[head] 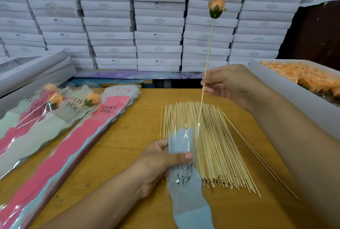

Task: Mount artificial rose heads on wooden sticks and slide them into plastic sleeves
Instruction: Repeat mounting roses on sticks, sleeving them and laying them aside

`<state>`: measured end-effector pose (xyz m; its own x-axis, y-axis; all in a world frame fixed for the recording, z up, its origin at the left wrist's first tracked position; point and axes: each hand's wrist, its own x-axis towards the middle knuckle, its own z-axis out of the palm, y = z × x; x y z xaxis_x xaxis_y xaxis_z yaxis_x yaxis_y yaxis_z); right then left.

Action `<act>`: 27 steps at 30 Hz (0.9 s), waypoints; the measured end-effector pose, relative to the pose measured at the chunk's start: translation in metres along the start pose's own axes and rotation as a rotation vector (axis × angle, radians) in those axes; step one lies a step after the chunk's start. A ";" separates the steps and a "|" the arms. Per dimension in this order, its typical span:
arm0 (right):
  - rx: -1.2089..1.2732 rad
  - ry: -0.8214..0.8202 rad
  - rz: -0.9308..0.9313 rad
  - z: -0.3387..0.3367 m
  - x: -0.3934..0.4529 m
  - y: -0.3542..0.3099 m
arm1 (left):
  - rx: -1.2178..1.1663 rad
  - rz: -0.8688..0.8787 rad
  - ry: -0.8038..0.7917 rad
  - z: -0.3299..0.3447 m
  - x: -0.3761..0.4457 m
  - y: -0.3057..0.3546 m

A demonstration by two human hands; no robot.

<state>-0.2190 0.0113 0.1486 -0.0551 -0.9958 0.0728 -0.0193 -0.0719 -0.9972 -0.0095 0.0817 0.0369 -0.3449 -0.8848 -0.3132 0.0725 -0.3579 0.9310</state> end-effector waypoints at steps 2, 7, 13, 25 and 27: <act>-0.006 -0.011 0.001 0.000 -0.001 0.001 | -0.010 0.002 0.001 0.000 0.001 0.000; -0.005 -0.043 0.023 0.006 -0.004 0.008 | -0.022 0.001 0.010 0.000 0.002 0.000; -0.058 -0.101 0.061 0.018 -0.015 0.023 | -0.056 0.023 0.008 -0.001 0.002 0.001; -0.154 -0.103 0.163 0.025 -0.025 0.049 | -0.083 0.080 0.028 0.000 0.004 0.001; -0.141 -0.102 0.181 0.027 -0.026 0.053 | -0.080 0.084 0.028 0.001 0.003 0.002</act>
<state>-0.1919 0.0322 0.0931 0.0310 -0.9928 -0.1161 -0.1578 0.1099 -0.9813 -0.0113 0.0788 0.0380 -0.3081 -0.9204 -0.2407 0.1752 -0.3035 0.9366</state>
